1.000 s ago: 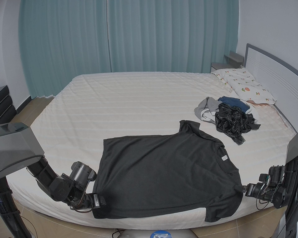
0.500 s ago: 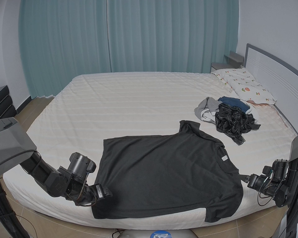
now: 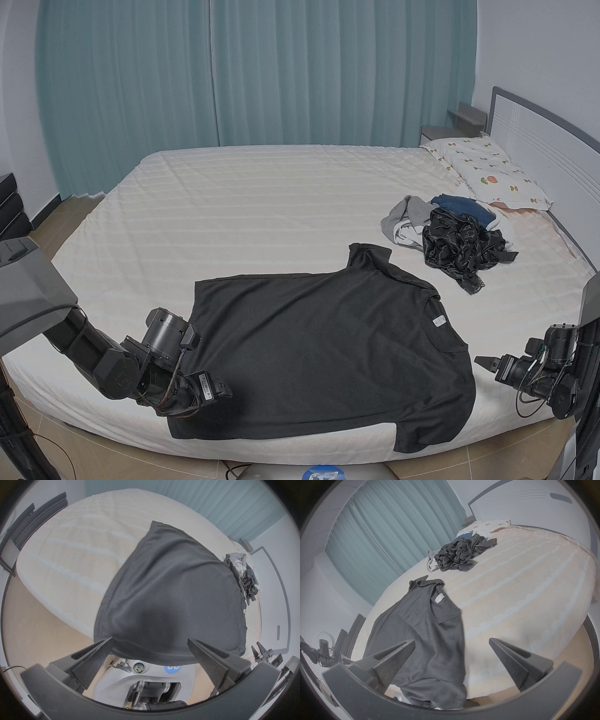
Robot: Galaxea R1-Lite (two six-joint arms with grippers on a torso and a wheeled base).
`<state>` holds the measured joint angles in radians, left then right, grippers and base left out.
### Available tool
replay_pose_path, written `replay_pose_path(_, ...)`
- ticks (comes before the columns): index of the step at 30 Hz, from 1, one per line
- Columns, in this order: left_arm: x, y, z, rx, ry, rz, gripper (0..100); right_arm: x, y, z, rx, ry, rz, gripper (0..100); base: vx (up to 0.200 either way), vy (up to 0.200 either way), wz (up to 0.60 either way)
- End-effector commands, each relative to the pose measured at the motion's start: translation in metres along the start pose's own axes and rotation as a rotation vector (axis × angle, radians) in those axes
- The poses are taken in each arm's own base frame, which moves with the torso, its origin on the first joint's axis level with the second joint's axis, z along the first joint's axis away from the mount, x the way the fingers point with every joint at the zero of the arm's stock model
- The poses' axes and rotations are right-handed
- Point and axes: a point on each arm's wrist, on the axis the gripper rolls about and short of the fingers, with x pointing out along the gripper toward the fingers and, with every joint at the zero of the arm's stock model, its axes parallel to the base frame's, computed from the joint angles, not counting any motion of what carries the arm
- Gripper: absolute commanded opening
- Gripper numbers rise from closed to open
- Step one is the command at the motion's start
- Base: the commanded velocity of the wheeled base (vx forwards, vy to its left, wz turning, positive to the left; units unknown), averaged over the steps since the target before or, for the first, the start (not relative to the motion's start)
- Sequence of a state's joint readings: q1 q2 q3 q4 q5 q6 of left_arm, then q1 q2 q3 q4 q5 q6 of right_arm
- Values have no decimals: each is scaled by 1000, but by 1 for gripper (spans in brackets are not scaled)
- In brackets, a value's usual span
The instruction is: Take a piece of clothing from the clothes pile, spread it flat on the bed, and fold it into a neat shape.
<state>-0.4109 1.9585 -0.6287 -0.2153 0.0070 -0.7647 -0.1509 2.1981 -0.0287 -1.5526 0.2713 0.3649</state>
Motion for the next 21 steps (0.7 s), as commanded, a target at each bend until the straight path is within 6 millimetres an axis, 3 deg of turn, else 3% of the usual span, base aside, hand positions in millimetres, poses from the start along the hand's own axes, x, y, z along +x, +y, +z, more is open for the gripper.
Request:
replay_pose_path(1, 1, 1, 3, -12, -8, 0, 100, 1, 0, -1, -2, 0, 3, 100, 0, 0, 0)
replay_pose_path(9, -7, 0, 46, -108, -127, -41, 100, 3, 3, -4, -8, 20, 10, 100, 0, 0, 0)
replay_pose_path(10, -7, 3, 68, -147, -176, -56, 100, 3, 5, -5, -11, 24, 17, 100, 0, 0, 0)
replay_pose_path(16, 23, 2, 122, -211, -253, -65, 100, 7, 12, -9, 38, 47, 41, 100, 0, 0, 0)
replay_pose_path(17, 23, 2, 122, -211, -253, -65, 100, 7, 12, -9, 38, 47, 41, 100, 0, 0, 0)
replay_pose_path(18, 36, 0, 143, -227, -292, -84, 100, 9, 12, -11, 52, 58, 40, 100, 0, 0, 0)
replay_pose_path(21, 60, -1, 165, -239, -334, -101, 100, 9, 12, -12, 53, 60, 42, 100, 0, 0, 0)
